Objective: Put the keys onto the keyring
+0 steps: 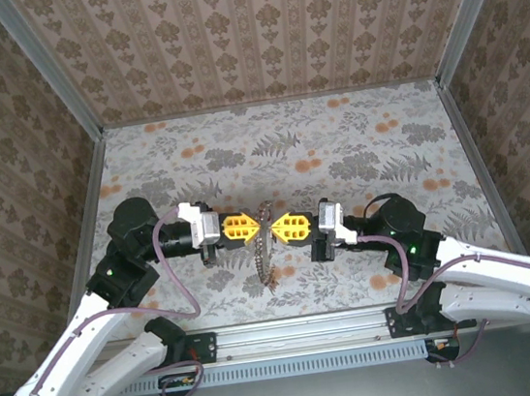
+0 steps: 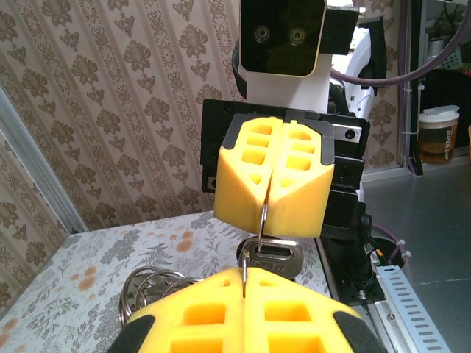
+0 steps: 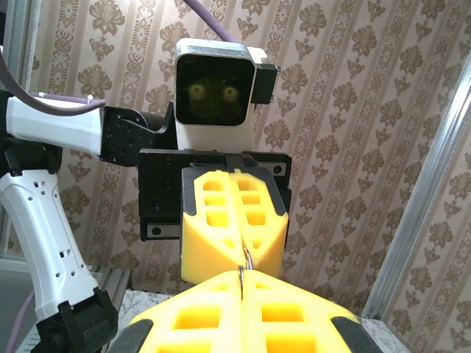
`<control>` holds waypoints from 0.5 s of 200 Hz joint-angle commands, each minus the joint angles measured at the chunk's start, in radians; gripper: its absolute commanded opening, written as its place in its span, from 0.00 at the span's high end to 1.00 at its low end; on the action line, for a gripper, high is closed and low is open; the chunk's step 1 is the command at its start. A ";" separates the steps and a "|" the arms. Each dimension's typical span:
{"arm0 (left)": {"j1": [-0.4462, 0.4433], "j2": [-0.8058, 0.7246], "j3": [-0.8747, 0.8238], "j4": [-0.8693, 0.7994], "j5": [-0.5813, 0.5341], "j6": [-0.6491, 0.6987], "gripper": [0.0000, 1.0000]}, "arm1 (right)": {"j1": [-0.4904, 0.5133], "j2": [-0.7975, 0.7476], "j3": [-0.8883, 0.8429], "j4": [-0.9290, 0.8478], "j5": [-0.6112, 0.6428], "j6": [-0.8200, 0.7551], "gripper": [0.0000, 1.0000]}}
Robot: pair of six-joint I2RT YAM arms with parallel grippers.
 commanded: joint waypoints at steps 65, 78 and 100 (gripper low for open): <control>-0.005 -0.003 -0.003 0.037 0.014 0.004 1.00 | 0.006 -0.008 0.006 0.050 0.004 -0.010 1.00; -0.005 -0.003 -0.003 0.038 0.016 0.003 1.00 | 0.007 -0.005 0.007 0.052 0.007 -0.011 1.00; -0.005 -0.003 -0.003 0.037 0.017 0.003 1.00 | 0.007 -0.001 0.010 0.054 0.008 -0.011 1.00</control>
